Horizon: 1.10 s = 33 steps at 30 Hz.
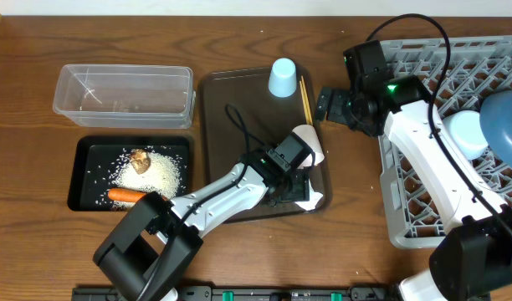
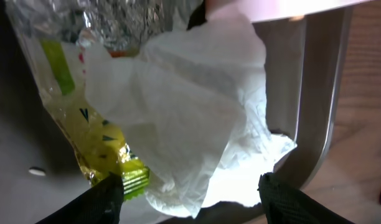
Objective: Sort waste into correct bins and load items into the dishwasher rack
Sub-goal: 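Lower the left gripper and grasp the crumpled white tissue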
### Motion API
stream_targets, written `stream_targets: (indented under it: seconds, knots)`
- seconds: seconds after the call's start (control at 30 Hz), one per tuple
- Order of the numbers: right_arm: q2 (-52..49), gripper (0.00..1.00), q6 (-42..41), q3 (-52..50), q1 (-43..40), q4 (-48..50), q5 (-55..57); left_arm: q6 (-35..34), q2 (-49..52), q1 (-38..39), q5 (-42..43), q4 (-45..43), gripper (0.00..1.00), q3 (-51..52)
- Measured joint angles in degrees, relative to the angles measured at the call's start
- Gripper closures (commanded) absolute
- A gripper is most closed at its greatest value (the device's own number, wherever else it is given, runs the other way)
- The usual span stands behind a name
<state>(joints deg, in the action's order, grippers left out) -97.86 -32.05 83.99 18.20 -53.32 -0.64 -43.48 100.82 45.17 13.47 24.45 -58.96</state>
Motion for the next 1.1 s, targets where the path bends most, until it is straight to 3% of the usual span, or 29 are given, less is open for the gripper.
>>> stream_targets:
  seconds: [0.33,0.7,1.1]
  knots:
    - [0.00,0.01,0.00,0.00,0.00,0.00,-0.02,-0.02,0.02,0.00,-1.27,-0.28,0.43,0.00]
    - [0.00,0.01,0.00,0.00,0.00,0.00,-0.02,0.00,0.79,0.02,-1.86,-0.96,0.44,0.00]
    - [0.00,0.01,0.00,0.00,0.00,0.00,-0.02,-0.02,2.08,0.07,-2.38,-1.22,0.64,0.00]
